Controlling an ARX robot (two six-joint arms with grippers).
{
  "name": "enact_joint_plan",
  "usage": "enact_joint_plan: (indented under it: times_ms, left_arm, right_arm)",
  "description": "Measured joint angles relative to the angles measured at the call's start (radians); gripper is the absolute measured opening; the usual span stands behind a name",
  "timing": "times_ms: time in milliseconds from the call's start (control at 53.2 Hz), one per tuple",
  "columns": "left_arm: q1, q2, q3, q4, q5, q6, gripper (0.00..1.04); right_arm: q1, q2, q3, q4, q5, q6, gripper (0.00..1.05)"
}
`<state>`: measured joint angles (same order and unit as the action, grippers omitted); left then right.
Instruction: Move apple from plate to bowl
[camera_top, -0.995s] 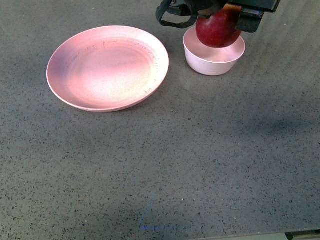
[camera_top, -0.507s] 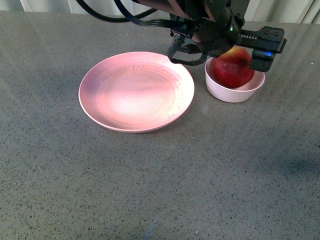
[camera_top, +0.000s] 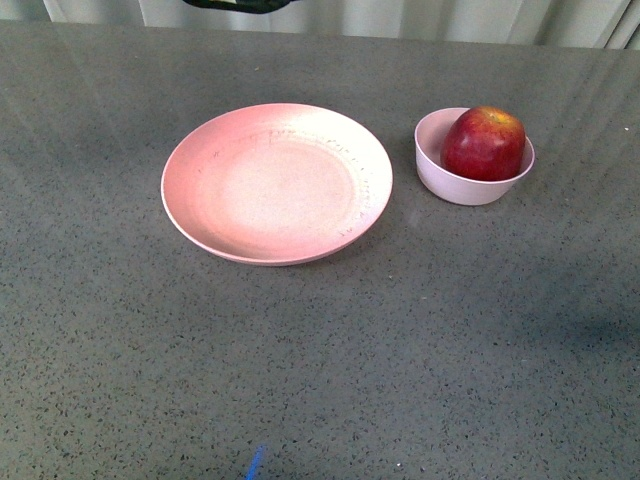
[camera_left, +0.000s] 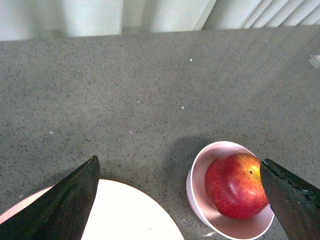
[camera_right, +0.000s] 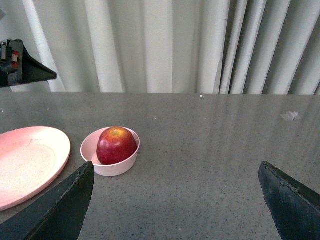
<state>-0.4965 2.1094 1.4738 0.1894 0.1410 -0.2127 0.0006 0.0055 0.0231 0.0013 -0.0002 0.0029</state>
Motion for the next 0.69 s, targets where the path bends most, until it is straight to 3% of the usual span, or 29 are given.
enact_joint_plan:
  times_ms: [19, 94, 131, 169, 282, 507, 695]
  left_arm:
    - [-0.003, 0.000, -0.012, 0.030, -0.032, 0.005, 0.94]
    - [-0.014, -0.019, -0.183, 0.391, -0.371, 0.098, 0.79]
    - [-0.010, -0.053, -0.293, 0.541, -0.489, 0.133, 0.72]
    - [0.007, -0.099, -0.399, 0.661, -0.547, 0.154, 0.65]
    - [0.094, -0.289, -0.662, 0.859, -0.528, 0.188, 0.43]
    - [0.209, -0.479, -0.996, 0.968, -0.425, 0.197, 0.03]
    - [0.268, -0.604, -1.155, 0.983, -0.355, 0.202, 0.02]
  right_arm:
    - [0.000, 0.000, 0.000, 0.000, 0.000, 0.000, 0.96]
    - [0.000, 0.000, 0.000, 0.000, -0.002, 0.000, 0.96]
    - [0.000, 0.000, 0.000, 0.000, 0.001, 0.000, 0.96]
    - [0.000, 0.000, 0.000, 0.000, 0.001, 0.000, 0.96]
    - [0.000, 0.000, 0.000, 0.000, 0.001, 0.000, 0.96]
    - [0.000, 0.000, 0.000, 0.000, 0.000, 0.000, 0.96]
    - [0.000, 0.000, 0.000, 0.000, 0.001, 0.000, 0.96]
